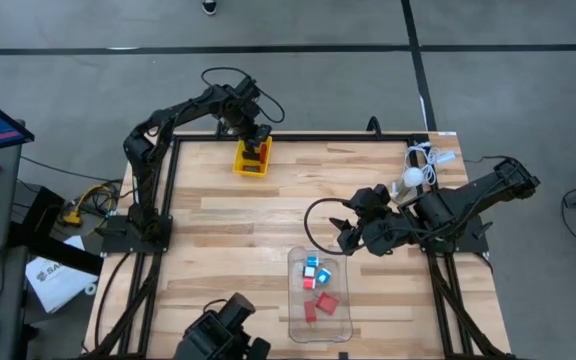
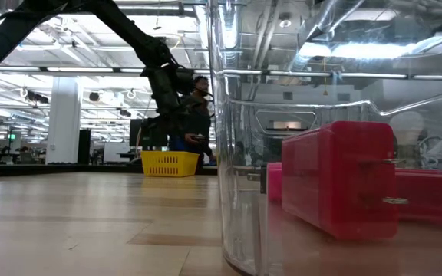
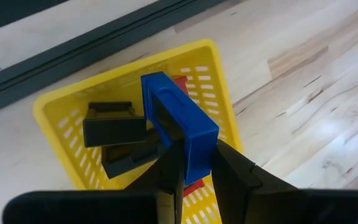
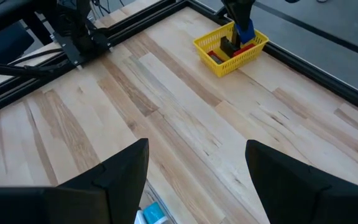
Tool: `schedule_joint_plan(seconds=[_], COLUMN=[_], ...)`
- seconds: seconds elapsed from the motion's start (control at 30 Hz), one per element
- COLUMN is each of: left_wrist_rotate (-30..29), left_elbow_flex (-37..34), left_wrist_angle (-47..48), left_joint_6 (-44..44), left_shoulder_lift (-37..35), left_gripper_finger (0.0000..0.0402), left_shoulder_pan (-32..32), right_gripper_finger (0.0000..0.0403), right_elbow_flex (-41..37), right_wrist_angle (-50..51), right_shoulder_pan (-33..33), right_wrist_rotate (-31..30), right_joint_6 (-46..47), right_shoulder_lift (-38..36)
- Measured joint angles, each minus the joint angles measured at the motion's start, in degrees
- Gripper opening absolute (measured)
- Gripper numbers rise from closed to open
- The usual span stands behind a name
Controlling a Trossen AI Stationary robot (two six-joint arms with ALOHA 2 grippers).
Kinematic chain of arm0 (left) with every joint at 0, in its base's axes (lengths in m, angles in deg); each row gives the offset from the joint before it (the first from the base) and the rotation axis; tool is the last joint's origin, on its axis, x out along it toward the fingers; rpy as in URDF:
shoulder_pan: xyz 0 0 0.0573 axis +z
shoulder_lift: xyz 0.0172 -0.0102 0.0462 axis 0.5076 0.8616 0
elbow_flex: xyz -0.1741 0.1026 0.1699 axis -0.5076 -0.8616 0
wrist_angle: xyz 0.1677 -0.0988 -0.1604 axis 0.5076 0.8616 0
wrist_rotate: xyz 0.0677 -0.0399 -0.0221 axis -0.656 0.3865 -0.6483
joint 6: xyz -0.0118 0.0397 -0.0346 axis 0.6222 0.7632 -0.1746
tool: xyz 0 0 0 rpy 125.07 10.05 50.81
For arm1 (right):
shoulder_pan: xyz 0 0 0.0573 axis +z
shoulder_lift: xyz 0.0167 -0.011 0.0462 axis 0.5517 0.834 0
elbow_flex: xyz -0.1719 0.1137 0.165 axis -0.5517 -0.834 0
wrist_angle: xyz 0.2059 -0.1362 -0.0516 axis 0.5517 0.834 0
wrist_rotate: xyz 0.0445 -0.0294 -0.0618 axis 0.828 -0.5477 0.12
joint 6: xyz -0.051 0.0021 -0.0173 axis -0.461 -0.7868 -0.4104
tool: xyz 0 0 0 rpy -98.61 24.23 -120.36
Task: Pick & Place Office items
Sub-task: Put the blue digital clock into the yellow bin, then return to Home Position
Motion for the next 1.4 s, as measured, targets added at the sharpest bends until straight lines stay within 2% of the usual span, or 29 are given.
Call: schedule_joint_plan(seconds=[0.47,0.63,0.73,1.0,1.1,1.23,1.4], left_wrist_rotate=[-0.02,-0.02,-0.02,0.01,1.91,5.65,6.03], left_elbow_flex=[-0.04,-0.07,-0.07,-0.07,-0.15,-0.15,-2.24], left_wrist_angle=[0.89,0.86,0.69,-1.11,-2.34,-2.26,1.96], left_joint_6=[-0.06,-0.06,0.01,0.94,3.10,7.74,15.42], left_shoulder_lift=[0.00,0.00,0.00,-0.04,-1.03,-4.66,-12.89], left_gripper_finger=[0.0051,0.0103,0.0115,0.0077,0.0064,0.0056,0.0059], left_shoulder_pan=[0.00,-0.14,-0.33,-0.66,-1.20,-2.38,-6.76], right_gripper_finger=[0.0260,0.0260,0.0260,0.0260,0.0260,0.0260,0.0260], right_elbow_flex=[-0.02,-0.02,-0.02,-0.02,-0.04,-0.04,-0.07], right_wrist_angle=[0.22,0.41,0.70,1.40,1.85,2.01,3.08], right_shoulder_pan=[0.00,0.00,0.00,0.00,0.00,0.00,0.73], right_wrist_rotate=[0.02,0.02,0.00,-0.21,-0.34,-0.42,-0.68], right_joint_6=[0.00,0.00,0.00,0.33,0.46,0.46,0.48], right_shoulder_lift=[0.00,0.00,-0.01,-0.01,-0.02,0.00,0.00])
